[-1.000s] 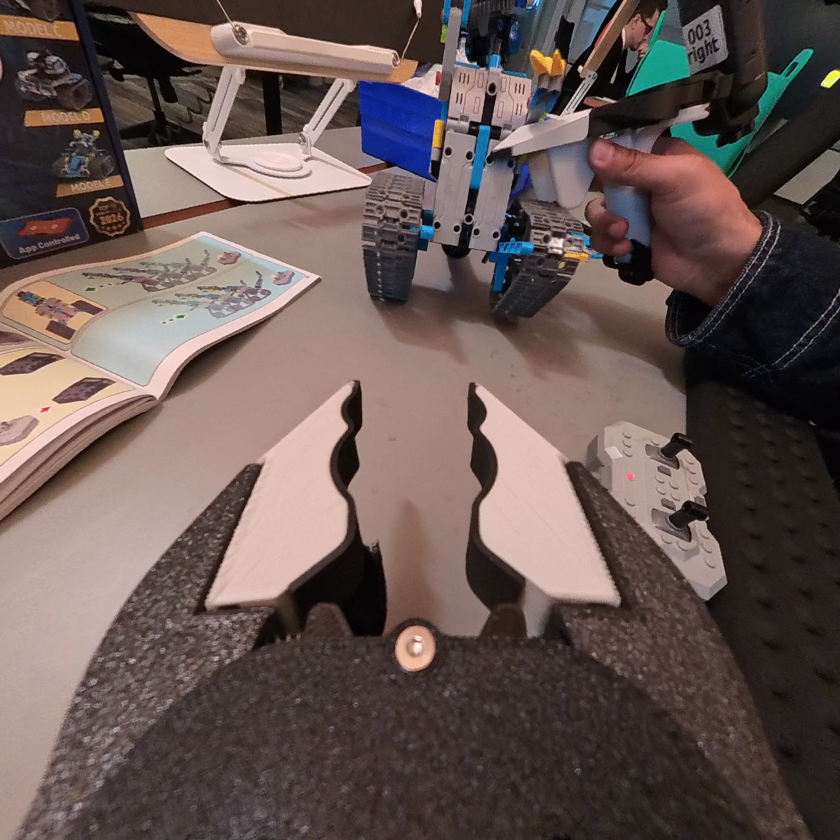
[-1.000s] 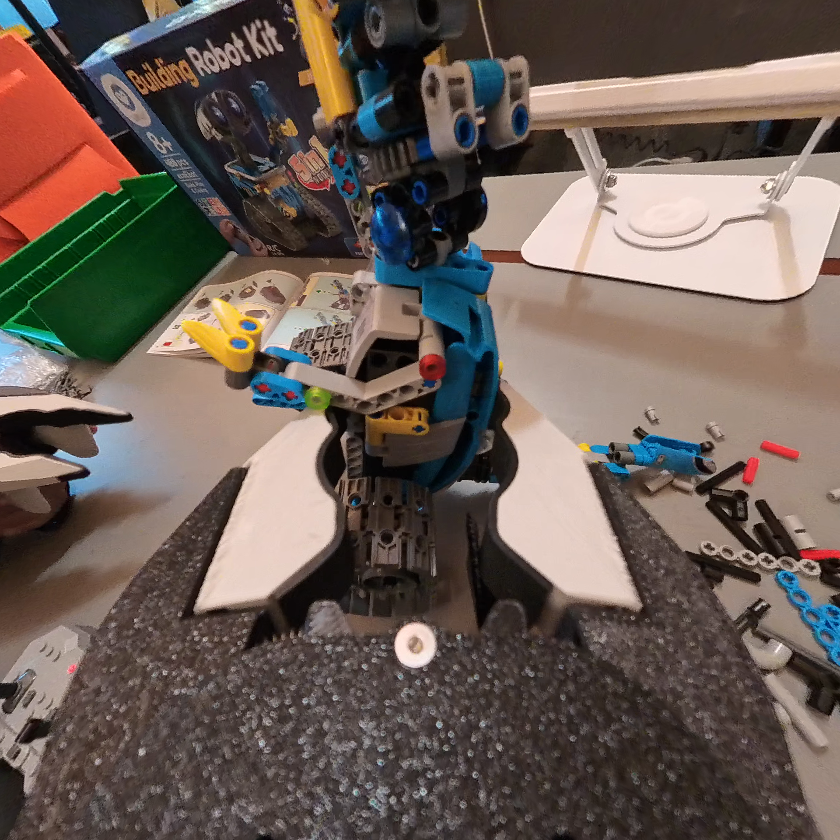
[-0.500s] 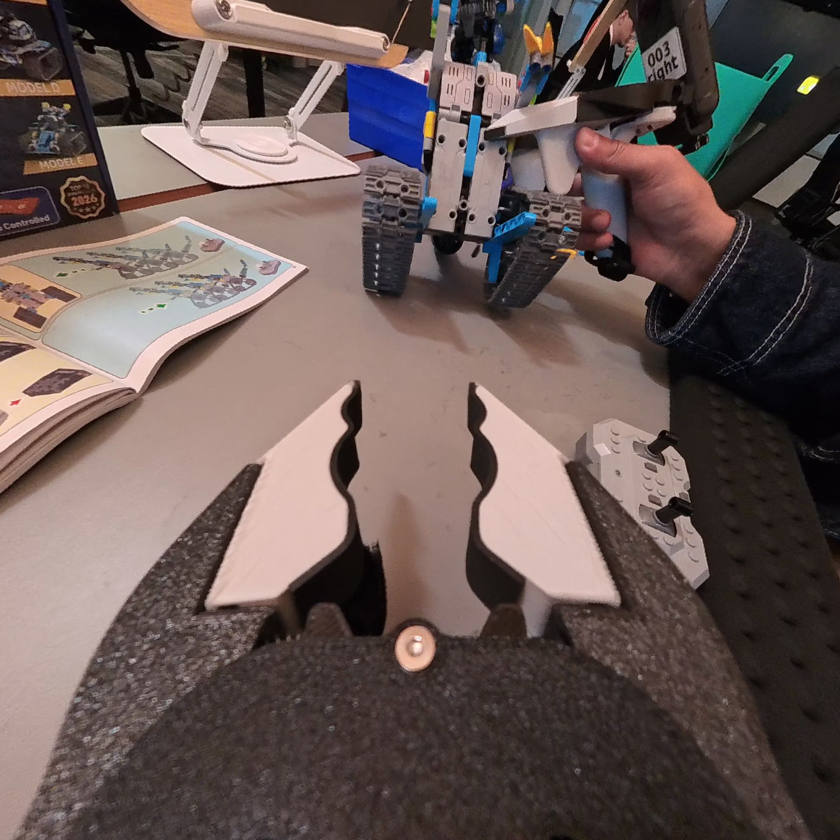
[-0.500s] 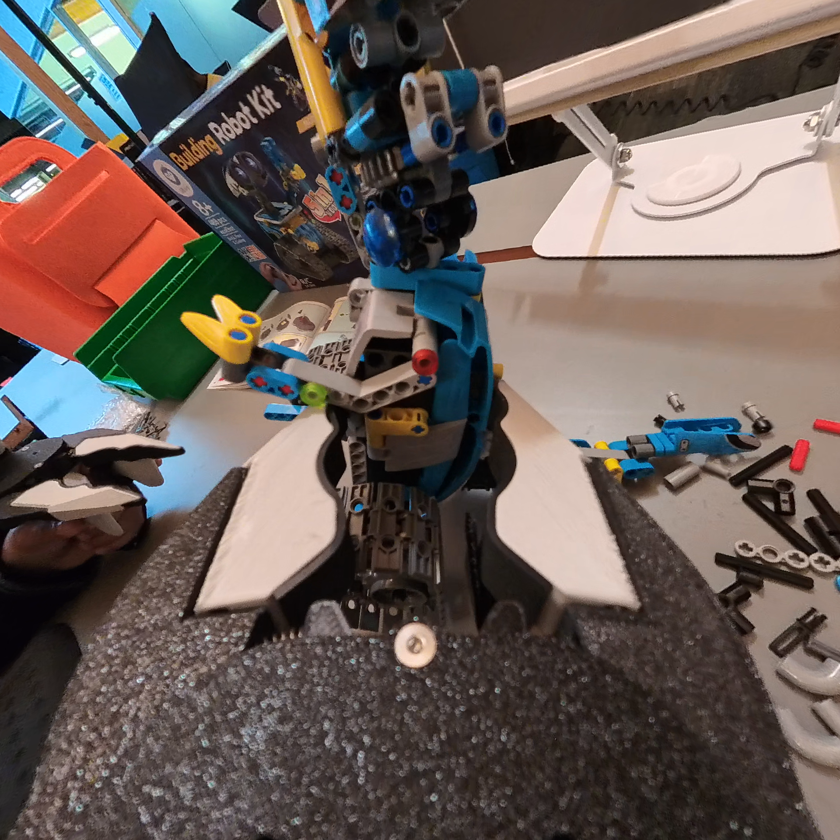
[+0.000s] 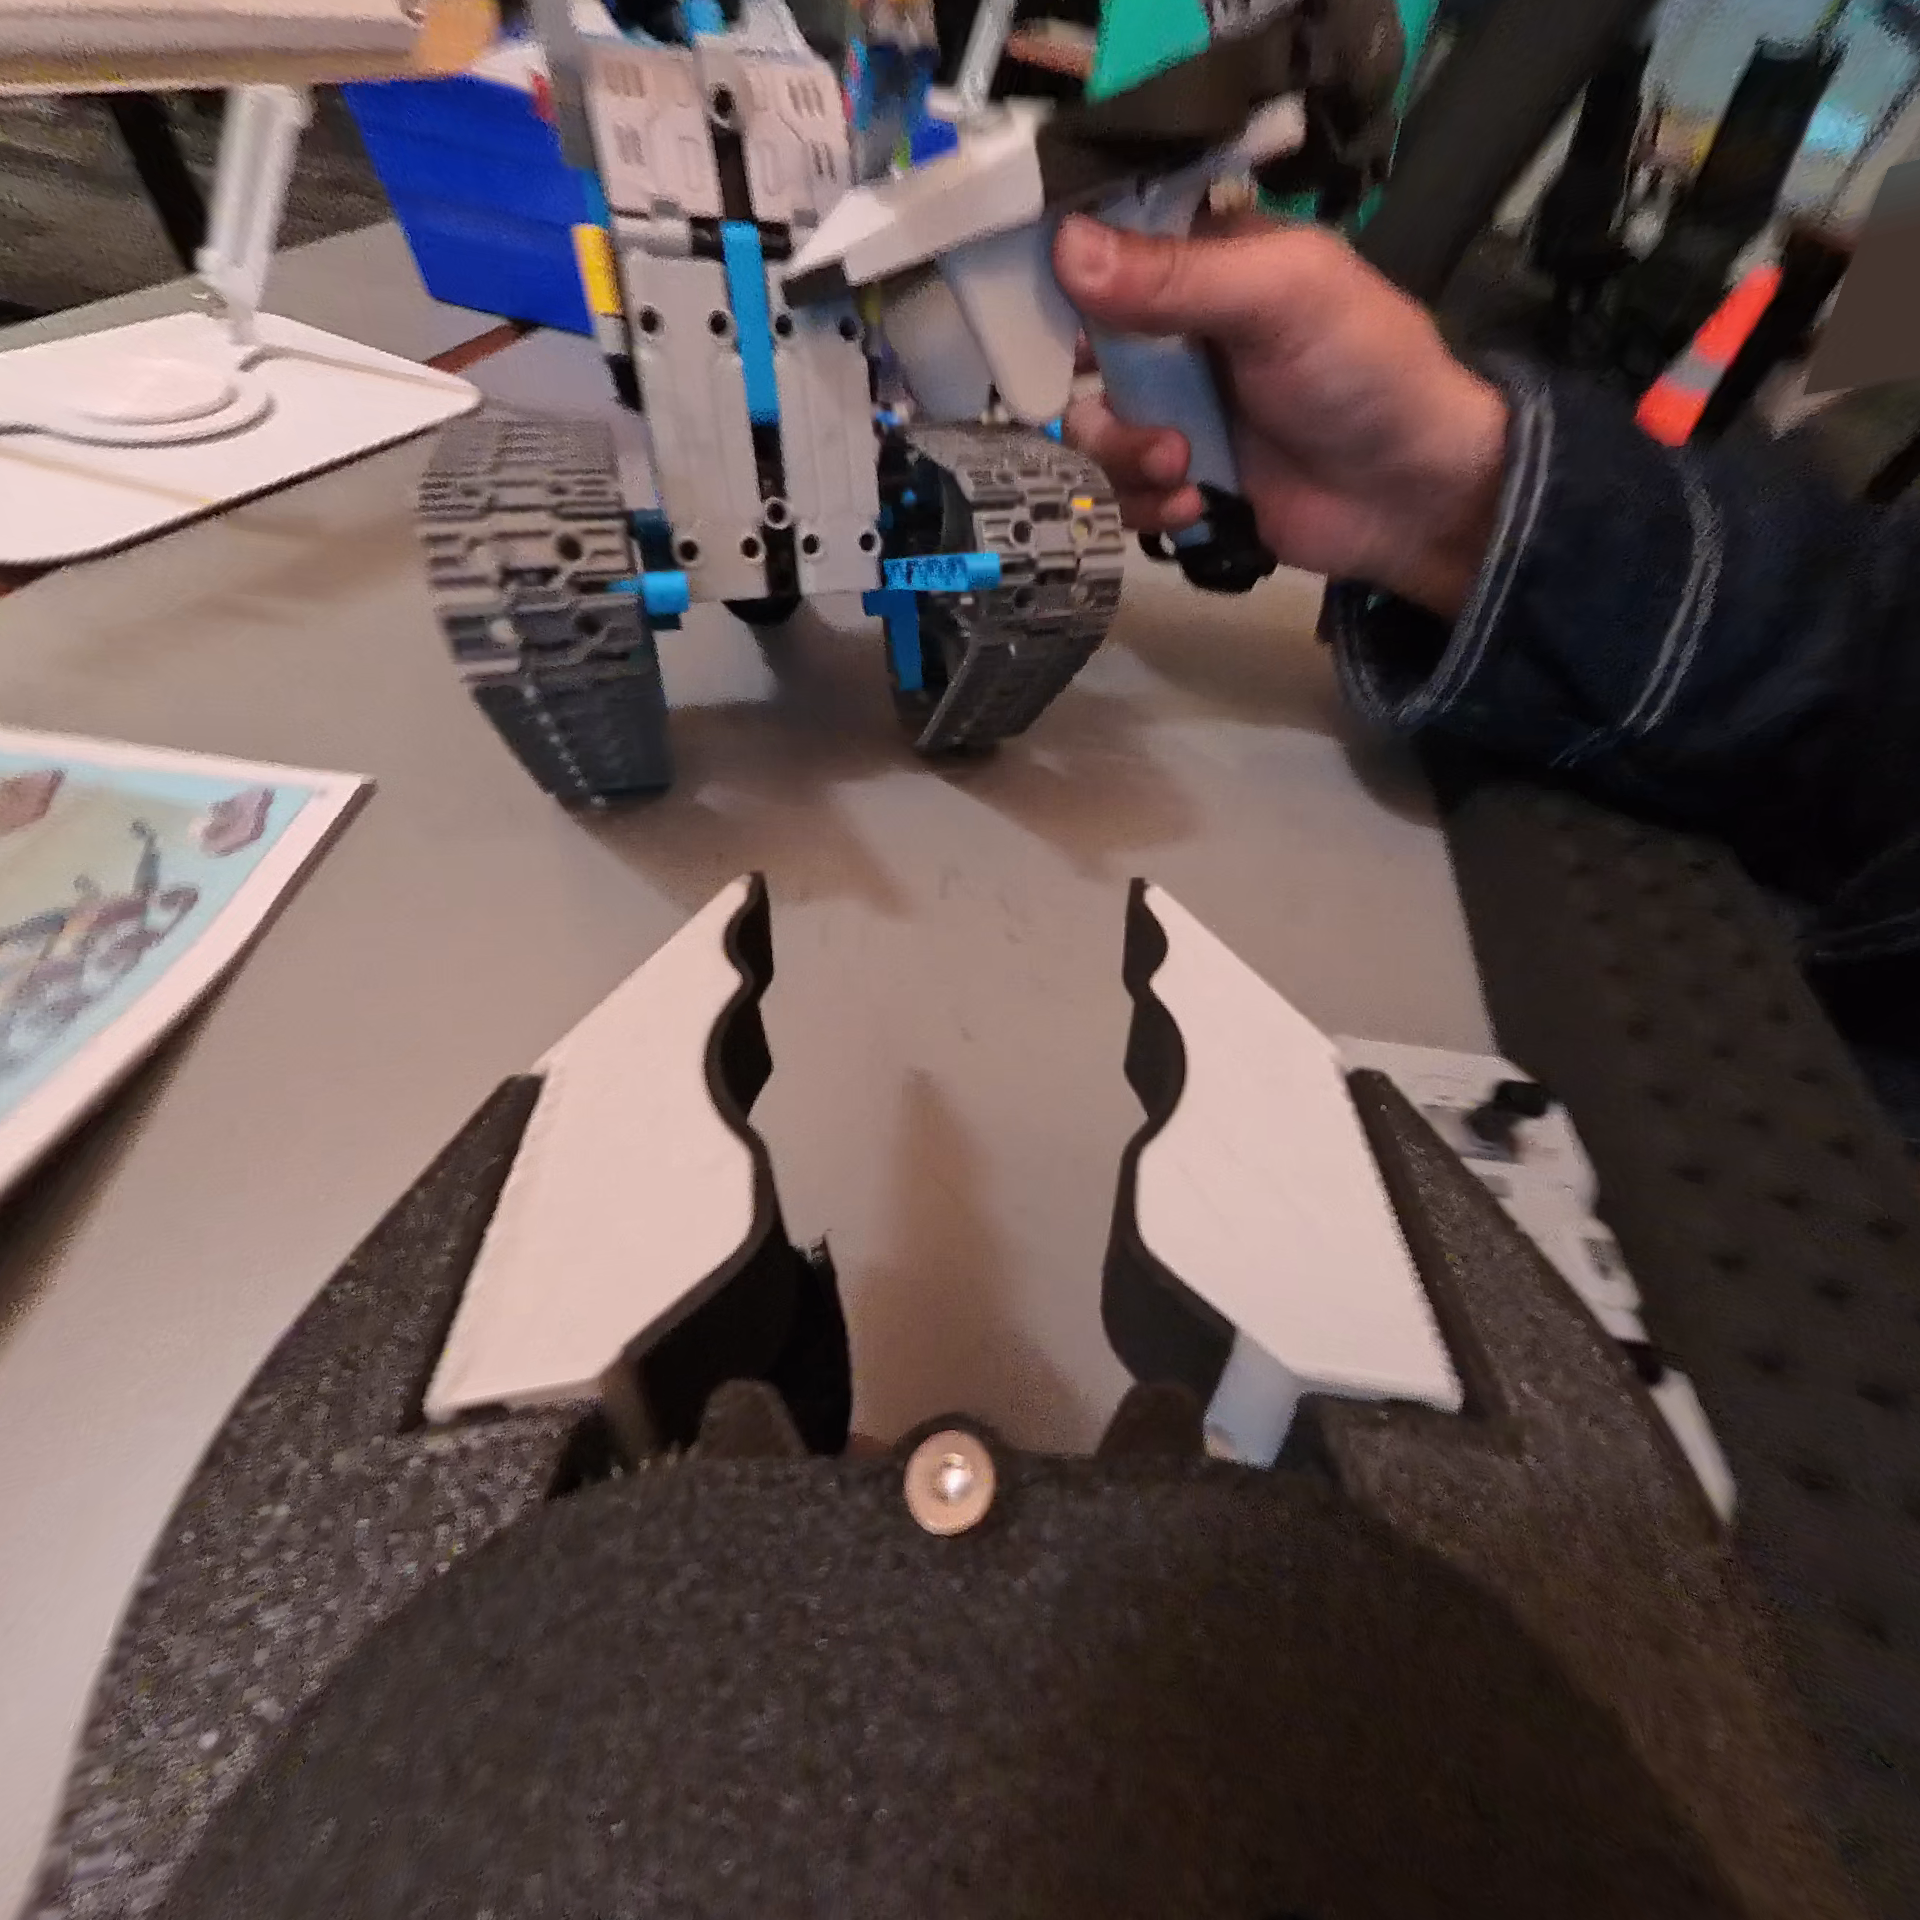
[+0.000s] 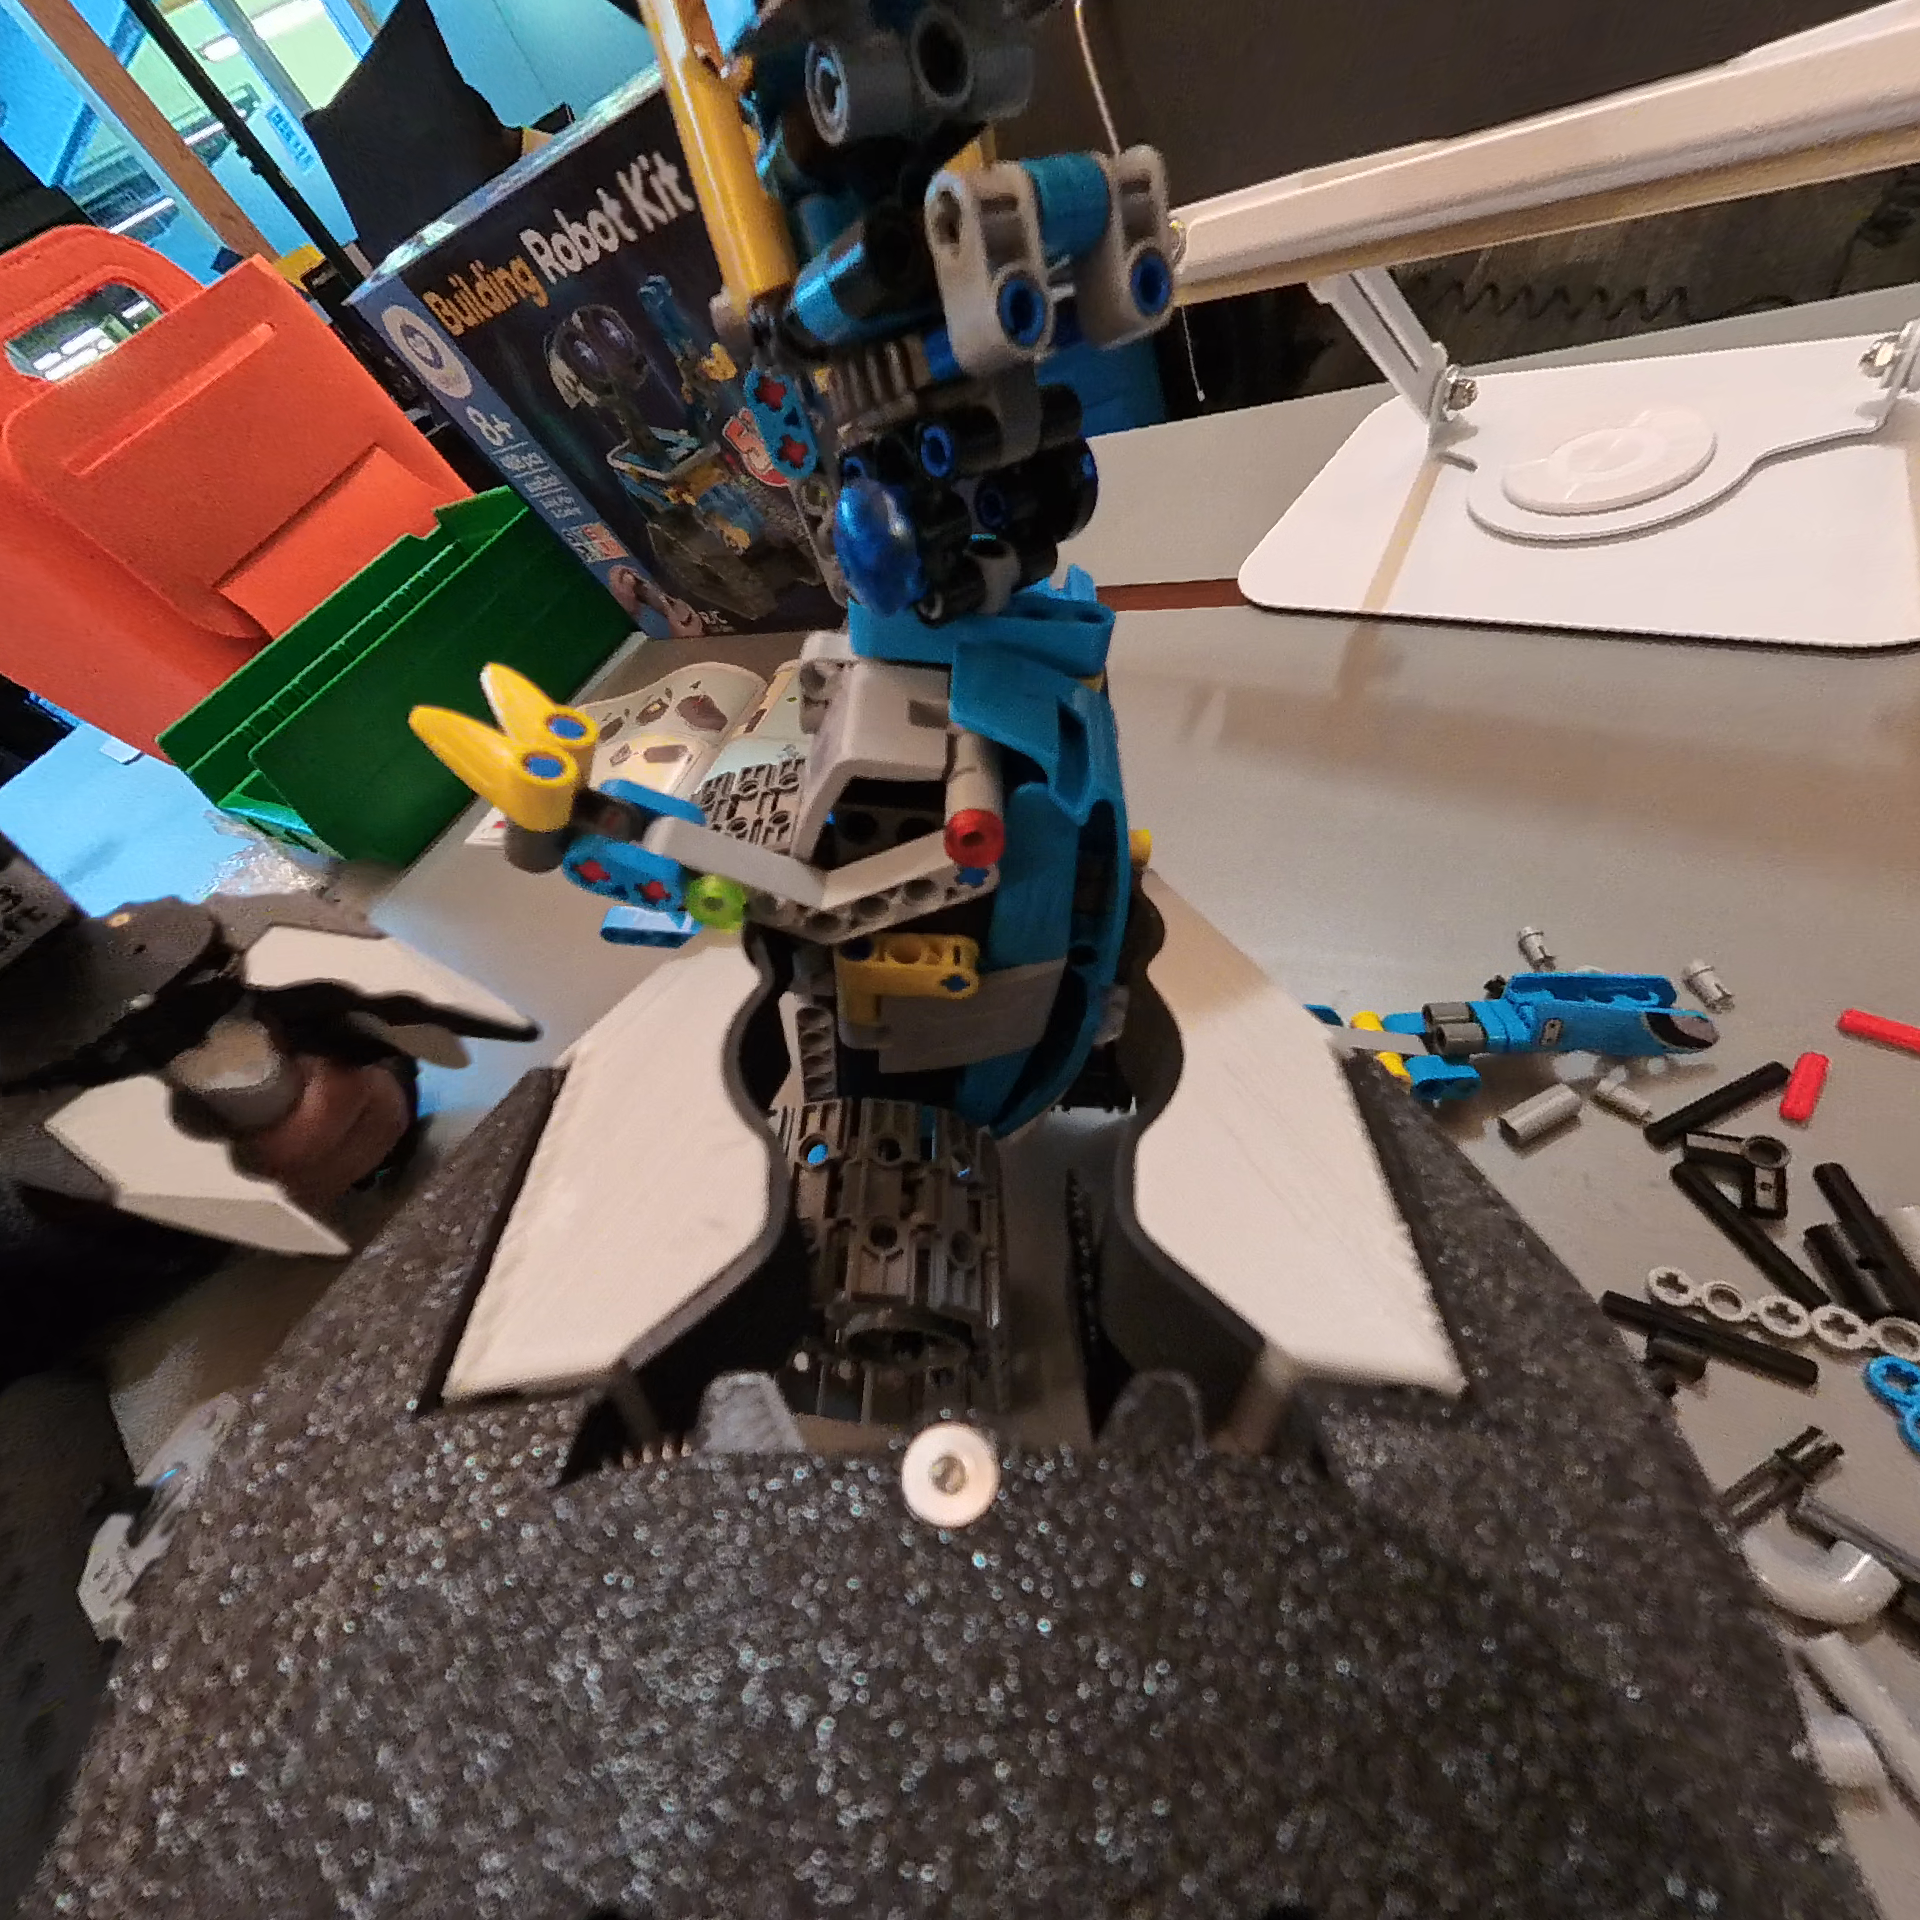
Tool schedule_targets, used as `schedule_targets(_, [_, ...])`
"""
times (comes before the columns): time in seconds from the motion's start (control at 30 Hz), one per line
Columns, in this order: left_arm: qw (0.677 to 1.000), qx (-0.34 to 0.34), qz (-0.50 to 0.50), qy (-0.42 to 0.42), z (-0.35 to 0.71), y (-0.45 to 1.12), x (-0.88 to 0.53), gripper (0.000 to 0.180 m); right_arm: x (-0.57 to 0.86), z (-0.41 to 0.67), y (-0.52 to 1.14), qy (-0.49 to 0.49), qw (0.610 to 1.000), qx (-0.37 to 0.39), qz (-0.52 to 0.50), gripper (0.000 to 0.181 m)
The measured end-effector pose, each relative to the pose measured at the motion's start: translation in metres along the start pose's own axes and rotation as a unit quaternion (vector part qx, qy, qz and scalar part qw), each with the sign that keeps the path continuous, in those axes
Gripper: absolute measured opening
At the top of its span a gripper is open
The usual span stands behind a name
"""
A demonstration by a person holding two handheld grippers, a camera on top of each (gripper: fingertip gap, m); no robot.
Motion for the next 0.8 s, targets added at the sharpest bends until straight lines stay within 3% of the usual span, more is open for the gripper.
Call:
schedule_targets(0.13, [0.993,-0.050,0.019,0.106,0.010,0.044,-0.011,0.066,0.000,-0.001,-0.001,0.001,1.000,0.003,0.000,0.062])
schedule_targets(0.33, [0.978,0.013,0.092,0.186,0.024,0.071,-0.014,0.019,0.002,-0.002,0.000,0.006,1.000,0.007,0.006,0.062])
schedule_targets(0.43, [0.963,-0.007,0.132,0.233,0.022,0.085,-0.015,0.020,0.002,-0.002,0.000,0.005,1.000,0.010,0.007,0.062])
schedule_targets(0.53, [0.956,-0.026,0.132,0.260,0.021,0.099,-0.011,0.035,0.002,-0.002,0.000,0.003,1.000,0.010,0.007,0.062])
schedule_targets(0.8, [0.929,-0.041,0.163,0.329,0.014,0.108,-0.012,0.042,0.003,-0.002,0.001,0.005,1.000,0.014,0.011,0.062])
Point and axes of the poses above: each gripper's, where its closed fingertips meet, y out along the fingers, z out of its top, x = y × z across the jaws, the point moved 6 cm from there along -y, back along the fingers, and after that the axes turned 1 degree about z, right-handed, at the moved point
